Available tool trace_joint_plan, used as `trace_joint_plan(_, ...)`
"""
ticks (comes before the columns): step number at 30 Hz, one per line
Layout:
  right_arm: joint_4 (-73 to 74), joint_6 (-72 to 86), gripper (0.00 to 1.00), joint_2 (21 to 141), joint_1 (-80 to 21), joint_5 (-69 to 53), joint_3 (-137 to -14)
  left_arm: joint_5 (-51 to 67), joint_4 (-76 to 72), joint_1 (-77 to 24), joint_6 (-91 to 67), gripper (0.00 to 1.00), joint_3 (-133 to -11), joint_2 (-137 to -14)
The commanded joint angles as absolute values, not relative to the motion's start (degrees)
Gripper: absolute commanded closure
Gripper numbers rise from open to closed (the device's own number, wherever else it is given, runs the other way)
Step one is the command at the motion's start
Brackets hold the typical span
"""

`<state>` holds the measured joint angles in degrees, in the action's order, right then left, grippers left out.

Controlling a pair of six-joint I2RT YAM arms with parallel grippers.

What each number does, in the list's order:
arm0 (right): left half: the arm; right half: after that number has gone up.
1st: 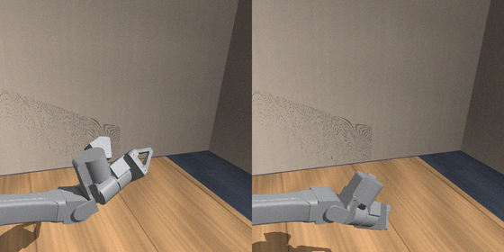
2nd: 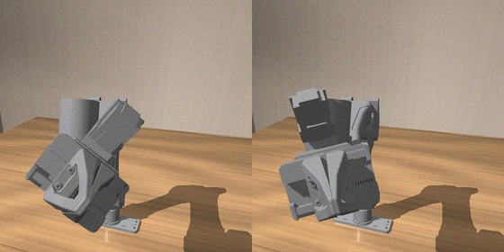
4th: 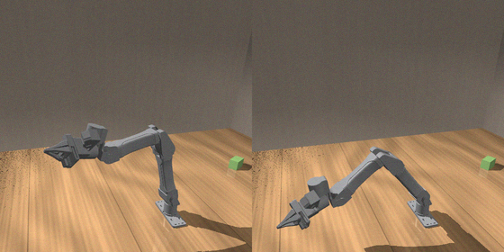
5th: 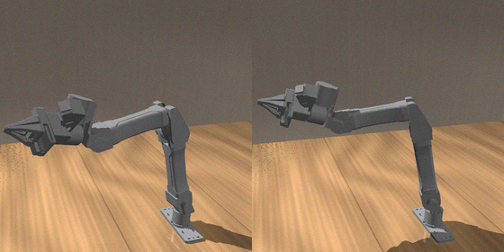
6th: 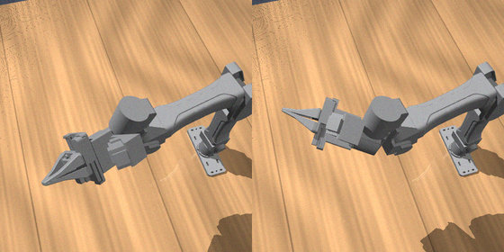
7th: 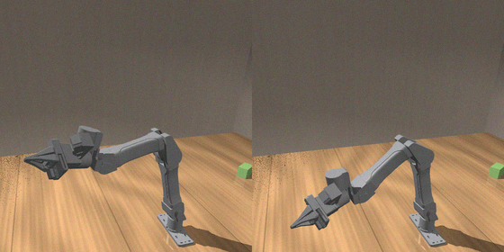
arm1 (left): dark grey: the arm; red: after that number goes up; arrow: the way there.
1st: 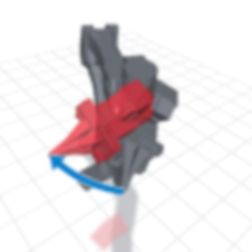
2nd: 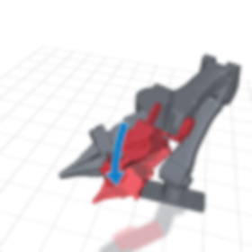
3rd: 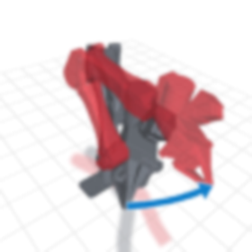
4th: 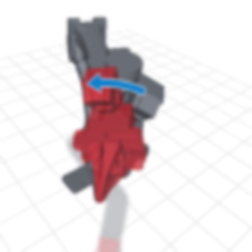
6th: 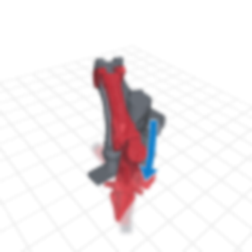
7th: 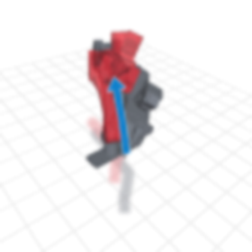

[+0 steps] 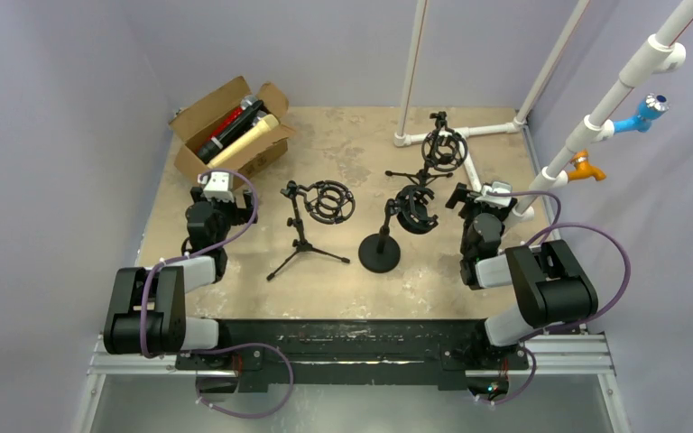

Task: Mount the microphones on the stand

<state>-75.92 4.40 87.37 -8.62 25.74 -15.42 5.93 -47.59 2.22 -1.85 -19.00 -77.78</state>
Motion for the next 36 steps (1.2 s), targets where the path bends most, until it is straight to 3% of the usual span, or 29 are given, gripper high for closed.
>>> trace_joint_plan(1, -76.2, 5.4, 0.01, 86.4, -8.2, 28.8, -16.0, 6.1, -51.0, 2.1, -1.1, 0.0, -18.8, -77.5)
trace_joint_plan(8, -80.2, 2.4, 0.01, 83.3, -8.6, 29.4, -13.0, 6.8, -51.3, 2.1, -1.1, 0.0, -18.7, -77.2)
trace_joint_plan(10, -68.1, 5.5, 0.01, 77.7, -9.2, 36.4, -17.5, 9.0, -46.6, 2.4, -0.4, 0.0, -20.7, -75.6)
trace_joint_plan(12, -46.1, 12.4, 0.01, 72.4, -9.1, 40.2, -25.7, 10.3, -32.7, 2.4, -0.3, 0.0, -27.7, -72.7)
trace_joint_plan(16, -24.8, 21.1, 0.01, 65.7, -9.0, 37.8, -34.5, 13.1, -9.0, 2.7, 1.3, 0.0, -41.3, -70.3)
trace_joint_plan(19, -19.1, 31.2, 0.01, 59.4, -9.1, 36.1, -34.7, 18.8, -2.7, 4.6, 0.5, 0.0, -43.8, -66.8)
trace_joint_plan(28, -5.4, 28.4, 0.01, 51.0, -10.6, 21.6, -37.2, 41.3, 20.6, 7.9, 8.3, 0.0, -50.2, -57.5)
trace_joint_plan(36, 6.0, 30.6, 0.01, 52.5, -26.4, 33.9, -37.5, 56.3, 33.3, 7.6, 15.8, 0.0, -51.8, -53.7)
